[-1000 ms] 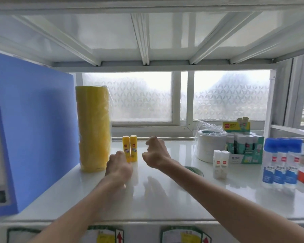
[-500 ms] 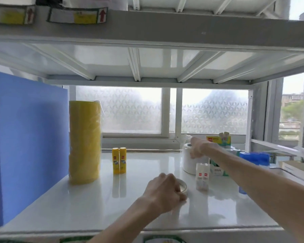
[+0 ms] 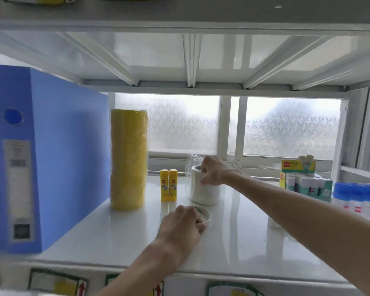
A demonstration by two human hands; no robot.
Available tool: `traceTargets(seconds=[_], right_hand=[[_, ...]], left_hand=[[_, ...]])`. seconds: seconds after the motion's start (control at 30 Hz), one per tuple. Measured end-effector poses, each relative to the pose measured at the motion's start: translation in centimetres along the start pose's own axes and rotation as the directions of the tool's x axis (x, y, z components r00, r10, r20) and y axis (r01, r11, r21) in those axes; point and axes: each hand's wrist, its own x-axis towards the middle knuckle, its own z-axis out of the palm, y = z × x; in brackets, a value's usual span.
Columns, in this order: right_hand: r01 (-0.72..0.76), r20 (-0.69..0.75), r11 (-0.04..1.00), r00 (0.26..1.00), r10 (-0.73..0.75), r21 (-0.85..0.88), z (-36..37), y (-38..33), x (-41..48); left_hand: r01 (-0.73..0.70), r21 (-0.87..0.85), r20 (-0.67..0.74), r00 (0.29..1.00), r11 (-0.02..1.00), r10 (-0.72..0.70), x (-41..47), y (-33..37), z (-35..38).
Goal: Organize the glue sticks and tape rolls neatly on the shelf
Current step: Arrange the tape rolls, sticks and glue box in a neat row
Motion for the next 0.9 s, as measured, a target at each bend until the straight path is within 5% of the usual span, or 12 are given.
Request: traceTargets(seconds=[0.67, 0.8, 0.9], right_hand=[[0.036, -0.096, 0.999, 0.995, -0.038, -0.023, 1.1, -2.0, -0.7], [0.09, -0.35, 0.963, 0.937, 0.004, 0.253, -4.0, -0.2, -4.9], [0.137, -0.58, 0.885, 0.796, 0.17, 0.446, -7.6, 1.8, -11.0]], left_hand=[[-0.057, -0.064, -0.053, 0.997, 0.996, 0.054, 0.6, 0.9, 1.4], [-0.167, -0.172, -0.242, 0.962, 0.971, 0.123, -0.3, 3.7, 0.5], [-0.045, -0.391, -0.062, 0.998, 0.919, 0.023, 0.6, 7.1, 1.0]])
